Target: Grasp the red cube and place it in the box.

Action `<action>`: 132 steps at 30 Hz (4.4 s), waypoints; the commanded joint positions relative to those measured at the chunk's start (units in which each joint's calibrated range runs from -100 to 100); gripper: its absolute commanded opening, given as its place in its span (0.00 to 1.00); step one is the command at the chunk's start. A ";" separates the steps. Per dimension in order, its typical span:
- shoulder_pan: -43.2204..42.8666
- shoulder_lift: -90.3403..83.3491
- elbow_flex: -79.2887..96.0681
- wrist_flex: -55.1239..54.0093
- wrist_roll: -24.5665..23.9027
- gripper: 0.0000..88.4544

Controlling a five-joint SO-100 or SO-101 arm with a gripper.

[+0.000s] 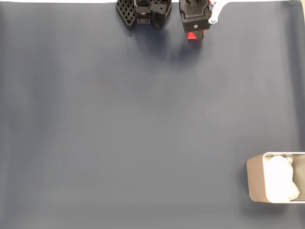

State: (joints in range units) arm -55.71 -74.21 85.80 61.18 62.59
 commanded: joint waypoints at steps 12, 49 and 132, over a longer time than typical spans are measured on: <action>-2.53 0.55 0.97 -2.82 -3.08 0.49; -4.30 1.24 4.16 -3.31 -4.10 0.39; 18.21 45.52 -60.90 -2.57 -6.11 0.02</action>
State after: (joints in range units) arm -39.54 -30.44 29.93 60.30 56.73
